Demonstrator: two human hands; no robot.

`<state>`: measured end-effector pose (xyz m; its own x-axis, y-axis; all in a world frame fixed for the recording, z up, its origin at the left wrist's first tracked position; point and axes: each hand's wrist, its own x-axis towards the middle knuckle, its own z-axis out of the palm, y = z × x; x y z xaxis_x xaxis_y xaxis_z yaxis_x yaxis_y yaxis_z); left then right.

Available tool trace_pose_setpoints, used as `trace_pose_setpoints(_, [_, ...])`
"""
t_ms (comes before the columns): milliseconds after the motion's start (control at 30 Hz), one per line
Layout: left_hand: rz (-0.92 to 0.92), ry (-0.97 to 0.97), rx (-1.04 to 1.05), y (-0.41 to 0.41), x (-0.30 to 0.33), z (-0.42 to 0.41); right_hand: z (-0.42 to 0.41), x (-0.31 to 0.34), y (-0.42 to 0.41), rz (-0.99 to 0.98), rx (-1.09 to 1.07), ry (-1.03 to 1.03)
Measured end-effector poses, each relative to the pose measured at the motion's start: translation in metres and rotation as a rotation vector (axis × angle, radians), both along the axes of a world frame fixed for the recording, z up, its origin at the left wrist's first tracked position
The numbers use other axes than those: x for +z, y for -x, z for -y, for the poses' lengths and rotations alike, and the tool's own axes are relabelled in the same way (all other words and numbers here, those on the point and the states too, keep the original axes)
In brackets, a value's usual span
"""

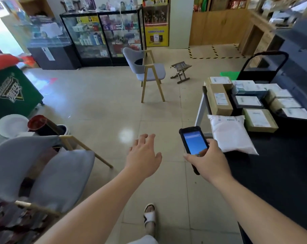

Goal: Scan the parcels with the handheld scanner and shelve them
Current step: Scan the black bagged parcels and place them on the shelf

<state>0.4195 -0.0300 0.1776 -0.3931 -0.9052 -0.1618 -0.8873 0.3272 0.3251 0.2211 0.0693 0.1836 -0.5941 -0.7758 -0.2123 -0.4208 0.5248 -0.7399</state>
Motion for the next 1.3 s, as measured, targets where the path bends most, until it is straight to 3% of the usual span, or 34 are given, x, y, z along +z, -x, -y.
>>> trace_pose_setpoints(267, [-0.018,0.012,-0.128,0.056,0.001,0.16,0.129,0.002,0.036,0.011,-0.127,0.018])
trace_pose_setpoints(467, [-0.003,-0.012,-0.28,0.12,-0.003,0.232,0.172,-0.003,0.078,0.039,-0.298,-0.012])
trace_pose_setpoints(833, [0.012,0.024,-0.553,0.304,-0.006,0.279,0.186,-0.025,0.21,0.093,-0.592,0.044])
trace_pose_setpoints(1300, [0.102,-0.063,-0.85,0.518,-0.02,0.253,0.133,-0.045,0.351,0.168,-0.973,0.03])
